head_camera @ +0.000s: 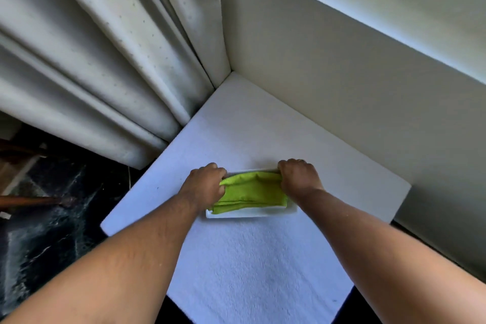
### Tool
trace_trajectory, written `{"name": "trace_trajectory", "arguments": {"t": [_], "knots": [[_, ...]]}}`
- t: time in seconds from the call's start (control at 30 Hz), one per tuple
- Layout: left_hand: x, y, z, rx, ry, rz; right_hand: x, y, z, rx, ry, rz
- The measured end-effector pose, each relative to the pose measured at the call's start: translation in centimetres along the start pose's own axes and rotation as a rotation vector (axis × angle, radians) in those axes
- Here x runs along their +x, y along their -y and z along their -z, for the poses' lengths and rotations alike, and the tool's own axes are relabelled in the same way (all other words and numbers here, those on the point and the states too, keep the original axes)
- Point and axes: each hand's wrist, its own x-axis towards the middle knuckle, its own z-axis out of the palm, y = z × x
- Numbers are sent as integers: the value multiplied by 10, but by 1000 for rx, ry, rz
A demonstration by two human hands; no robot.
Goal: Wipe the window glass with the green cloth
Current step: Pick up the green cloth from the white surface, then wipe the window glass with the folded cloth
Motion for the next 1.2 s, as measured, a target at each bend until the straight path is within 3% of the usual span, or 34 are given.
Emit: {"name": "trace_trajectory", "arguments": {"t": [0.1,0.2,0.3,0.43,0.57,0.63,0.73,0.83,0.9,0.97,1.07,1.2], "knots": [[-16,-10,22,-301,-30,43,-24,-20,22,459,43,-127],[-40,-58,67,-720,-130,87,-82,-50,78,992,-91,-250],[-69,-138,121,-1031,-193,2,-151,-84,151,1409,-309,-411],[-115,-279,203,-1223,-332,-216,-253,-149,257,1561,-606,-484],[-178,-424,288,-1274,-339,-374,-376,-220,373,1607,-722,-360],[-214,-494,330,-1272,-305,-461,-446,-256,435,1499,-834,-311],[-259,-592,380,-1251,-212,-660,-543,-295,527,1287,-1173,-368],[-306,-693,422,-1117,-155,-851,-626,-326,607,798,-1626,-517],[-337,-746,444,-1018,-224,-947,-663,-343,646,426,-1839,-566],[-364,-783,462,-921,-331,-1030,-688,-359,675,106,-1949,-675],[-382,-806,475,-674,-580,-1062,-699,-370,699,-207,-1939,-807],[-390,-798,499,-127,-1190,-1034,-678,-363,703,-137,-1961,-766]]}}
